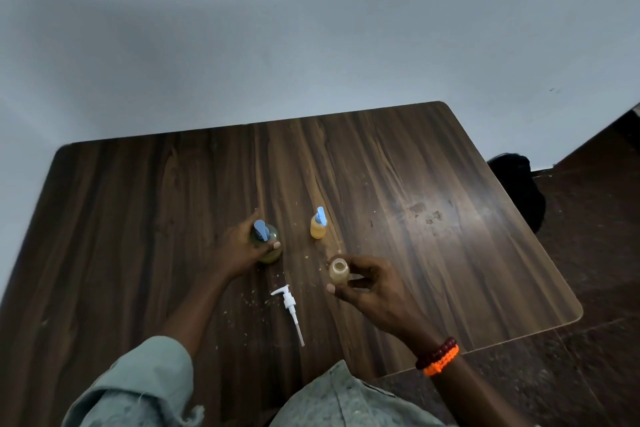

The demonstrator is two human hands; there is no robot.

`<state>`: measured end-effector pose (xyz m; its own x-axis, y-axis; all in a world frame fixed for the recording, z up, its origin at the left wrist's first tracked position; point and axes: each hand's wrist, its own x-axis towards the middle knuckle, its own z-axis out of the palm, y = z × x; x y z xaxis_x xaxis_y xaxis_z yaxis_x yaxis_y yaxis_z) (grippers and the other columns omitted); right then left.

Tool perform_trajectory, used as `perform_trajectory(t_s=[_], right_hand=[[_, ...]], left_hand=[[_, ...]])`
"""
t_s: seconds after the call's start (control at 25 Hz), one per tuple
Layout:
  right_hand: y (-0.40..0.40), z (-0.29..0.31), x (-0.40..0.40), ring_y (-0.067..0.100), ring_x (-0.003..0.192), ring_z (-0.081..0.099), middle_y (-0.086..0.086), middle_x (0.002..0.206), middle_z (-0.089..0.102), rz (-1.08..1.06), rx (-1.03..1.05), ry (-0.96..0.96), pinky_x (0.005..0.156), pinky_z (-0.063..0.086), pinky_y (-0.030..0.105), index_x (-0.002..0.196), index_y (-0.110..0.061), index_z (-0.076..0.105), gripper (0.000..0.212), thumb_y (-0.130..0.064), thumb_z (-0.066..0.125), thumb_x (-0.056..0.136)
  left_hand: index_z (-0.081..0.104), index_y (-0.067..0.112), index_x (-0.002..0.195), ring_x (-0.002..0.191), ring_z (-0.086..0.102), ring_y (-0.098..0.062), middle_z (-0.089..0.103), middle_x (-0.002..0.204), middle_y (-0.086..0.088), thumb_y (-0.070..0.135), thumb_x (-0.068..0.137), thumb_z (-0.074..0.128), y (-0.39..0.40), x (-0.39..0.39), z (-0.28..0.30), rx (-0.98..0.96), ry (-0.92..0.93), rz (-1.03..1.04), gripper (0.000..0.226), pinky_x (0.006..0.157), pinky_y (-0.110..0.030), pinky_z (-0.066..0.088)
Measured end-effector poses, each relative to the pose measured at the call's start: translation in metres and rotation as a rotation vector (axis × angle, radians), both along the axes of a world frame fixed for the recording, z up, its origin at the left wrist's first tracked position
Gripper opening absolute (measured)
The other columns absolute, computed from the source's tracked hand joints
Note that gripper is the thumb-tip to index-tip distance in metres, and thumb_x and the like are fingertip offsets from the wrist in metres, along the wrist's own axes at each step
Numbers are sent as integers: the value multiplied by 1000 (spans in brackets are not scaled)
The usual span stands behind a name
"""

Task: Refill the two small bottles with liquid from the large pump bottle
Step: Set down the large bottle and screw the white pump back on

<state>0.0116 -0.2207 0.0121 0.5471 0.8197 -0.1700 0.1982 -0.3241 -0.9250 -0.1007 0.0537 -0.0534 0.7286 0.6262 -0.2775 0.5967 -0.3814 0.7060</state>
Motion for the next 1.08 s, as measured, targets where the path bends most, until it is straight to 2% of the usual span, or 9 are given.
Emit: perform_trajectory(t_s=[0.08, 0.16, 0.32, 0.52, 0.6, 0.72, 0.84, 0.96, 1.08], right_hand=[[-2, -2, 1, -1, 114, 66, -32, 116, 70, -4, 6, 2, 93, 61, 29, 114, -43, 66, 34, -24, 79, 89], [-5, -1, 2, -1, 114, 66, -26, 117, 70, -4, 9, -1, 94, 61, 30, 116, -41, 67, 34, -23, 79, 89], [-9, -1, 4, -1, 113, 67, -21, 119, 70, 10, 17, -9, 92, 61, 27, 122, -30, 69, 36, -20, 79, 89], [-16, -3, 9, -2, 112, 67, -20, 121, 70, 18, 25, -29, 91, 60, 23, 126, -24, 70, 39, -21, 80, 89], [-19, -4, 12, -2, 112, 67, -20, 120, 70, 18, 30, -29, 90, 60, 23, 125, -24, 70, 38, -21, 80, 88], [-25, -8, 17, 2, 114, 67, -15, 125, 71, 19, 24, -26, 92, 61, 30, 126, -24, 71, 39, -24, 80, 88], [-27, -11, 21, 2, 114, 68, -14, 125, 72, 21, 29, -20, 93, 62, 36, 123, -26, 72, 37, -24, 81, 88], [-27, -14, 24, 3, 114, 68, -13, 124, 73, 34, 34, -15, 93, 62, 39, 123, -25, 72, 36, -24, 81, 88], [-29, -18, 26, 5, 113, 69, -12, 123, 74, 37, 49, 6, 92, 62, 40, 123, -22, 73, 36, -24, 81, 88]], left_hand=[[68, 6, 123, 98, 66, -15, 70, 108, 1, 19, 75, 94, -11, -4, -2, -11, 43, 43, 56, 82, -26, 49], [71, 0, 107, 92, 69, -24, 69, 95, -4, 11, 72, 95, -21, -13, -15, -37, 140, 95, 44, 68, -25, 46], [66, 0, 109, 103, 70, -33, 71, 108, -15, 22, 75, 93, -52, -30, -34, -176, 305, 242, 49, 78, -37, 51], [49, 11, 79, 111, 67, -49, 68, 90, -22, 19, 85, 87, -90, -18, -42, -261, 223, 371, 39, 81, -48, 51], [50, 8, 84, 116, 64, -51, 57, 86, -17, 19, 88, 85, -99, -12, -44, -246, 213, 386, 37, 91, -51, 51], [63, -3, 106, 110, 68, -46, 69, 109, -30, 19, 91, 80, -108, -6, -51, -261, 227, 386, 32, 81, -46, 52], [62, 0, 105, 105, 70, -43, 71, 114, -29, 25, 86, 86, -114, -4, -51, -209, 198, 389, 39, 86, -47, 57], [57, 7, 86, 107, 66, -43, 68, 118, -32, 6, 76, 91, -118, -5, -41, -230, 217, 380, 35, 79, -38, 46], [45, 11, 90, 79, 56, -18, 64, 109, -17, -6, 79, 83, -123, -10, -38, -246, 261, 317, 43, 62, -27, 40]])
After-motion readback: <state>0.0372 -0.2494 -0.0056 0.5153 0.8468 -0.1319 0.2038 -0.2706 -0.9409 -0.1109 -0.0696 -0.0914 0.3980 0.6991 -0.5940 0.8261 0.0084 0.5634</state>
